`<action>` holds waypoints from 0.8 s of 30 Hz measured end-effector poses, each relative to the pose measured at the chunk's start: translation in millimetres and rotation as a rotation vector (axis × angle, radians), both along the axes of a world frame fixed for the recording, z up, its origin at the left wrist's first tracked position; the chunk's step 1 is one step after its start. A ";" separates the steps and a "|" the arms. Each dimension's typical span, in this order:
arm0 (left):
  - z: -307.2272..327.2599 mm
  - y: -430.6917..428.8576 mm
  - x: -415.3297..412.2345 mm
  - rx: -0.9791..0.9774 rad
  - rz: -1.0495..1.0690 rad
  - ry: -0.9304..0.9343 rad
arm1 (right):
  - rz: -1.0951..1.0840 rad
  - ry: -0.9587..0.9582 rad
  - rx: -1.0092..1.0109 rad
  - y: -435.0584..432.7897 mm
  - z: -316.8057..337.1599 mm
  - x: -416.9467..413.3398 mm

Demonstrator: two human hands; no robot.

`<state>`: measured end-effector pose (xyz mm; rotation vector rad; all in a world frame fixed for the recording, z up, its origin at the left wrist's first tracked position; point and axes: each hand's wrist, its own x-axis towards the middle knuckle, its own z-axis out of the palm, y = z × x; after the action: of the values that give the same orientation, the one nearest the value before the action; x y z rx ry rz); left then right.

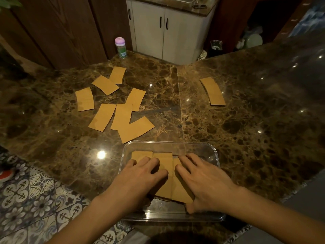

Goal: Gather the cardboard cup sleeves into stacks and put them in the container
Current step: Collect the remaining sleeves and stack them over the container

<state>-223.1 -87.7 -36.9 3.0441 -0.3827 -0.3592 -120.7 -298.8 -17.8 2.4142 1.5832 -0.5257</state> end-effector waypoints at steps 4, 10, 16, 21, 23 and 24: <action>1.4 -0.5 1.1 0.000 -0.008 0.004 | -0.025 -0.005 0.028 2.2 3.3 1.0; 1.1 -1.2 0.2 -0.002 -0.009 0.013 | -0.102 0.006 -0.006 5.1 5.3 1.2; 4.2 -0.8 -0.5 -0.025 -0.009 0.005 | -0.131 0.103 -0.023 4.5 12.4 9.1; 29.6 5.1 -0.3 -0.409 0.082 -0.002 | -0.212 0.115 0.172 10.0 28.5 8.3; 40.7 15.1 2.0 -0.671 0.221 -0.171 | -0.256 0.150 0.400 21.3 38.6 14.7; 44.1 25.2 6.4 -0.716 0.298 -0.262 | -0.277 0.166 0.526 28.7 43.0 21.4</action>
<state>-216.7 -62.5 7.2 2.3814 -0.0373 0.1689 -99.3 -270.1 25.1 3.0844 1.6205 -0.3992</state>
